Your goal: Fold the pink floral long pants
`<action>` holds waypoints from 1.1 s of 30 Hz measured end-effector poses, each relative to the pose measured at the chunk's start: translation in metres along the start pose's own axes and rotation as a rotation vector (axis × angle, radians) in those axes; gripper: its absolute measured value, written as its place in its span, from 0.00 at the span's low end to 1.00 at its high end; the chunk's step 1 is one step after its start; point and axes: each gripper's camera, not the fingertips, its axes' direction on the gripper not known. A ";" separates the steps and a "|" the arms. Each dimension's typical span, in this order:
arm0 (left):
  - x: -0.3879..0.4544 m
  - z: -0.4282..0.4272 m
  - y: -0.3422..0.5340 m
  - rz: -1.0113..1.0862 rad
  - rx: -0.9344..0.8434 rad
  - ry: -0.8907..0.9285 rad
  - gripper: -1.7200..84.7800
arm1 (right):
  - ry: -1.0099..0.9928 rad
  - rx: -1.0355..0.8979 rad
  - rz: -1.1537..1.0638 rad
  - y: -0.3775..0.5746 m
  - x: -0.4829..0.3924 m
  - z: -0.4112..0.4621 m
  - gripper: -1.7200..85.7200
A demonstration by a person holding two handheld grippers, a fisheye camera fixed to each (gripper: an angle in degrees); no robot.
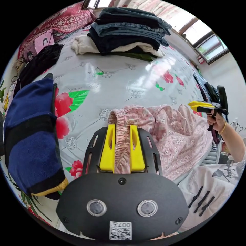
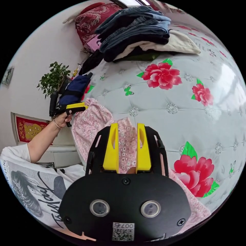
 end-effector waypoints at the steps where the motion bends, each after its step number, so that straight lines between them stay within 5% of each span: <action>1: -0.003 0.001 0.001 -0.027 0.007 0.017 0.10 | -0.021 -0.018 0.016 -0.007 0.004 0.009 0.07; 4: -0.014 -0.001 0.013 -0.107 0.019 0.003 0.08 | -0.070 -0.110 0.038 -0.019 0.011 0.031 0.04; 10: -0.059 -0.013 0.047 -0.306 0.065 -0.045 0.07 | -0.143 0.107 0.153 -0.008 0.045 0.000 0.03; 19: -0.053 -0.045 0.053 -0.334 0.185 -0.109 0.11 | 0.035 0.183 0.020 0.048 0.013 -0.061 0.08; 23: -0.010 -0.071 0.072 -0.178 0.259 -0.119 0.10 | 0.170 0.041 -0.102 0.131 -0.024 -0.062 0.09; 29: 0.077 -0.017 0.089 0.103 0.066 0.193 0.10 | 0.267 -0.179 -0.030 0.240 -0.041 -0.020 0.09; 33: 0.110 0.019 0.106 0.184 -0.062 0.083 0.09 | 0.240 -0.056 0.097 0.285 -0.035 -0.035 0.10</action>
